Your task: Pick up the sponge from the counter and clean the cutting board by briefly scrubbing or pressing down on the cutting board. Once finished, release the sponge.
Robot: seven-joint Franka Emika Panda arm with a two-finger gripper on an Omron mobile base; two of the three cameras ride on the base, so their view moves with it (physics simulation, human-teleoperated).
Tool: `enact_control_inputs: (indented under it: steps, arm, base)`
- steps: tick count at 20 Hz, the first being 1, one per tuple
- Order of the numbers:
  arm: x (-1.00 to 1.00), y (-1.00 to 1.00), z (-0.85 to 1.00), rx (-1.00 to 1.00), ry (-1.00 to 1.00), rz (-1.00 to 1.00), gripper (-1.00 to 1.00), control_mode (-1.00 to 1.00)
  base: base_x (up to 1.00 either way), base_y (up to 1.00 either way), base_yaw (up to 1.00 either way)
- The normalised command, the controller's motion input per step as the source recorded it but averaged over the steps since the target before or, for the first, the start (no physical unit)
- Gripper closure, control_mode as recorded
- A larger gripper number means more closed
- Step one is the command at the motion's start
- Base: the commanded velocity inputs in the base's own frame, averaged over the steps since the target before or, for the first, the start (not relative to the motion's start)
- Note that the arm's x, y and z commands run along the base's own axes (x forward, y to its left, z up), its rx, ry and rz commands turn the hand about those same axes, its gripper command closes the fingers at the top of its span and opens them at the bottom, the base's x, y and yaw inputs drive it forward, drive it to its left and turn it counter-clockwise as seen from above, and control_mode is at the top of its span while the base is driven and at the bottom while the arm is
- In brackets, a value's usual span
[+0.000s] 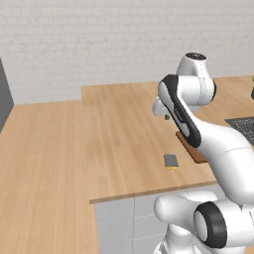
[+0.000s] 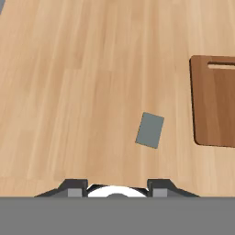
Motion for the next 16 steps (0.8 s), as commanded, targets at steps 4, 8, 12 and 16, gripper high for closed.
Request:
enact_control_inputs:
  steps: [4, 8, 12, 16]
  arm:
    - [0.0, -0.04, 0.0, 0.0, 0.0, 0.0, -1.0, -1.0]
    - [0.0, -0.11, -0.26, 0.0, 0.0, 0.0, -1.0, -1.0]
    - [0.0, -0.31, -0.68, 0.0, 0.0, -0.02, -1.0, -1.0]
    - [0.0, -0.29, -0.72, 0.0, 0.0, -0.07, -1.0, -1.0]
  base:
    - [0.0, 0.0, 0.0]
    - [0.0, 0.0, 0.0]
    - [0.0, 0.0, 0.0]
    - [0.0, 0.0, 0.0]
